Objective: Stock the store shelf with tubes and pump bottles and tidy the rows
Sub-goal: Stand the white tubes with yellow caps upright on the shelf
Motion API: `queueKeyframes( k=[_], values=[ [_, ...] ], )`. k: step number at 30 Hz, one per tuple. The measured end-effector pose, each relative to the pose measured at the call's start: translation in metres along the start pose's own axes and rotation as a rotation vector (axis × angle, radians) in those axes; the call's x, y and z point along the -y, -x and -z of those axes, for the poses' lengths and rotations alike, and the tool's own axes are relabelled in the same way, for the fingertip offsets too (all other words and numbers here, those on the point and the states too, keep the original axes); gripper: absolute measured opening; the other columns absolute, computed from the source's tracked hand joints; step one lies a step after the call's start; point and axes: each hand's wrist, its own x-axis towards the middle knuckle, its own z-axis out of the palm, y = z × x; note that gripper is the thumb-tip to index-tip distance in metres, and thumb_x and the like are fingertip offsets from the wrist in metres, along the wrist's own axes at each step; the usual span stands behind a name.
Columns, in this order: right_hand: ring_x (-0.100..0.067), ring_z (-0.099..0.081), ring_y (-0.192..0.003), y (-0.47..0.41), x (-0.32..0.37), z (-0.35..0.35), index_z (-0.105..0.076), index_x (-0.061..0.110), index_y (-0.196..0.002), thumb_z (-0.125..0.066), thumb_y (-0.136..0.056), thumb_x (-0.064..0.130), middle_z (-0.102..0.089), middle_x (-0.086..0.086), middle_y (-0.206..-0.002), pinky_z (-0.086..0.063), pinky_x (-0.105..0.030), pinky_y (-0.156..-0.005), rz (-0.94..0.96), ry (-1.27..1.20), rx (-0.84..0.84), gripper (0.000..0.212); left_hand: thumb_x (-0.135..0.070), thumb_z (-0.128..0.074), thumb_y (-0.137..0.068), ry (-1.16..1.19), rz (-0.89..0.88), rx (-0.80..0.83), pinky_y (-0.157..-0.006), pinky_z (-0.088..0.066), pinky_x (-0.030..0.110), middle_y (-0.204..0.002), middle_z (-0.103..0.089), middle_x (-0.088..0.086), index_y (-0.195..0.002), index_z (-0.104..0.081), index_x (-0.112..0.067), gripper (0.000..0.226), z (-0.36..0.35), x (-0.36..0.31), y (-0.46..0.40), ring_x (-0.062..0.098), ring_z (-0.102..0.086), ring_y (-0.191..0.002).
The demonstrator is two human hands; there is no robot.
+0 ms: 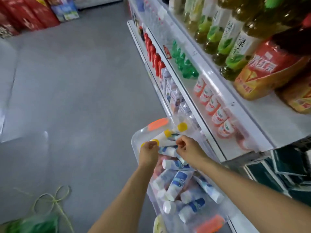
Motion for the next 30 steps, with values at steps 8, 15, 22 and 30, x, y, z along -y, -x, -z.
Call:
queueKeyframes(
  k=[8, 15, 22, 30],
  values=[
    [-0.023, -0.043, -0.127, -0.066, 0.002, -0.055, -0.046, 0.018, -0.130, -0.063, -0.086, 0.016, -0.047, -0.003, -0.133, -0.042, -0.037, -0.097, 0.197, 0.441, 0.152, 0.047, -0.010, -0.081, -0.044, -1.290, -0.699, -0.056, -0.074, -0.056, 0.036, -0.068, -0.059, 0.006, -0.073, -0.067, -0.011, 0.032, 0.009, 0.037, -0.059, 0.028, -0.061, -0.063],
    [-0.027, -0.038, -0.127, -0.098, 0.013, -0.087, -0.046, 0.017, -0.132, -0.054, -0.090, 0.010, -0.046, -0.006, -0.133, -0.042, -0.037, -0.095, 0.329, 0.864, 0.176, 0.044, -0.018, -0.054, -0.092, -1.833, -0.531, 0.166, -0.101, -0.032, 0.033, -0.120, -0.056, 0.004, -0.121, -0.054, -0.014, 0.029, 0.003, 0.035, -0.077, 0.024, -0.051, -0.115],
    [-0.026, -0.046, -0.119, -0.098, 0.015, -0.074, -0.049, 0.015, -0.126, -0.060, -0.087, 0.012, -0.051, -0.005, -0.125, -0.041, -0.035, -0.078, 0.426, 0.898, 0.171, 0.040, -0.016, -0.055, -0.092, -1.857, -0.533, 0.187, -0.094, -0.036, 0.029, -0.114, -0.060, 0.001, -0.114, -0.063, -0.017, 0.023, 0.002, 0.028, -0.079, 0.022, -0.053, -0.112],
    [-0.027, -0.054, -0.104, -0.059, 0.009, -0.020, -0.041, 0.013, -0.118, -0.066, -0.083, 0.022, -0.045, -0.005, -0.118, -0.035, -0.033, -0.062, 0.338, 0.672, 0.076, 0.044, -0.001, -0.044, -0.092, -1.734, -0.603, 0.095, -0.096, -0.033, 0.031, -0.120, -0.055, 0.010, -0.118, -0.058, -0.007, 0.029, 0.020, 0.003, -0.050, 0.028, -0.048, -0.116]
  ],
)
